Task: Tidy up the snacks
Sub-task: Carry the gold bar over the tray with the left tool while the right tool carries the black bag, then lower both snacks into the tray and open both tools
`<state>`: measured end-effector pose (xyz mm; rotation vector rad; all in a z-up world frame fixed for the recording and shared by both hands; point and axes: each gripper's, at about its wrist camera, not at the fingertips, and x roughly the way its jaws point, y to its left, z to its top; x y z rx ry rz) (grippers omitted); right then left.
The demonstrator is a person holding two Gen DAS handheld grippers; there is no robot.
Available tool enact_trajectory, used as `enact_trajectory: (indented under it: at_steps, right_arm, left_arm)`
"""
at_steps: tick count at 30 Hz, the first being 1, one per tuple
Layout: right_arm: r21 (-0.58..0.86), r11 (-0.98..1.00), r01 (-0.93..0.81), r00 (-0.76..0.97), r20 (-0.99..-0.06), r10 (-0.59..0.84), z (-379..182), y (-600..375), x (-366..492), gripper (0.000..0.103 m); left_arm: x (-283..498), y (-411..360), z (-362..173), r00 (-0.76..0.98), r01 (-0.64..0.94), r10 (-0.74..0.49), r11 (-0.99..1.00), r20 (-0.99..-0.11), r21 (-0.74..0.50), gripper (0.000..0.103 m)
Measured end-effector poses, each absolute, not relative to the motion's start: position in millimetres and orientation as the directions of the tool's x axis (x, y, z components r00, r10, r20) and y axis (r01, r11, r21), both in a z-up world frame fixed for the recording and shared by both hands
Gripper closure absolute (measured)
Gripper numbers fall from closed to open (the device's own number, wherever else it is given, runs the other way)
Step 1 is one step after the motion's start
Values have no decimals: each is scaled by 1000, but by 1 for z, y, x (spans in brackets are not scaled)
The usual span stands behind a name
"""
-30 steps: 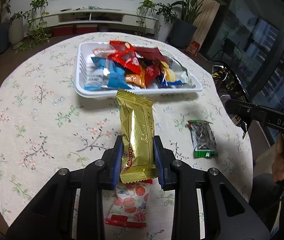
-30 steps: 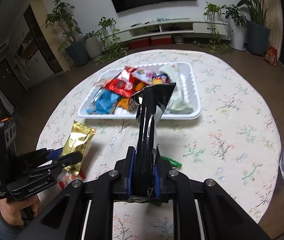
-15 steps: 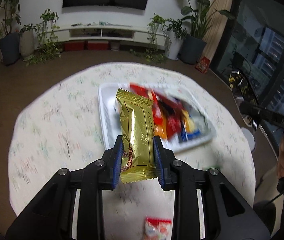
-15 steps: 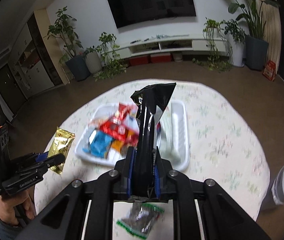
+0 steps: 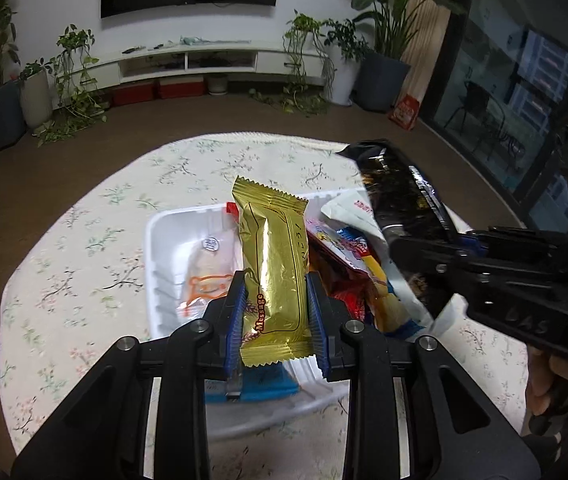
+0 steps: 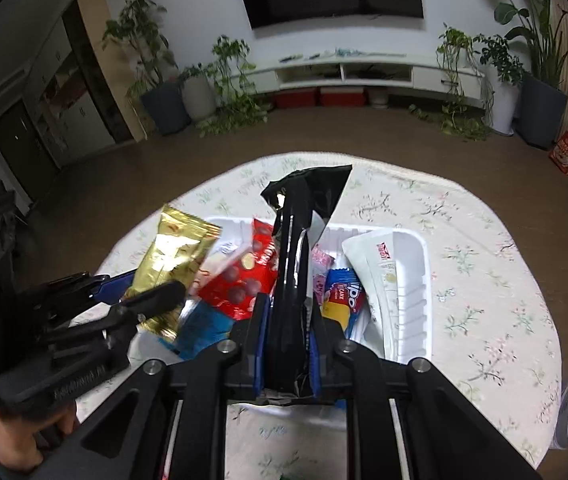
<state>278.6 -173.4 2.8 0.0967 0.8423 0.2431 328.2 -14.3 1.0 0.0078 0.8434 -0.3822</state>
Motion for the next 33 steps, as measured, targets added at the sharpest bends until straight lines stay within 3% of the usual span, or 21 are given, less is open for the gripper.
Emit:
enact_trajectory:
  at_steps: [14,16,18,24,26,28,29,33]
  right_arm:
    - [91,985,-148,575,-803,160,-37,-175,313,84]
    - [87,985,-151,577,-801,159,-37,-174,314,84]
    - [80,985,-155,578,-801,156,-37,-173,313,84]
    - [79,986,-144,582,-800,149,-36,-174,312,83]
    - [82,986,-143,584,-798,151,-35,-173,310,81]
    - [87,987,-137,593,-790,152,-31,-176,309,69]
    - [90,988,-125,605,-782,148,-28,-178,307,58]
    - [112,988,-110,636,-756,156,-17,-184,300,52]
  left_arm:
    - [357,-42,-44,554,328,-304,935,-775,-133,75]
    - [359,-41,-45,557,321,-302,937,-773,-136,65]
    - [360,-41,-46,565,319,-299,939,-769,-131,36]
    - [354,-36,-40,578,319,-300,939,-759,-129,32]
    - [351,-34,-40,583,317,-295,941,-757,-122,26]
    - [347,-30,-37,594,309,-293,943,-749,-123,21]
    - [346,-28,-36,599,305,-291,944,-746,-124,19]
    - [330,-17,-25,628,294,-286,948,-724,-120,10]
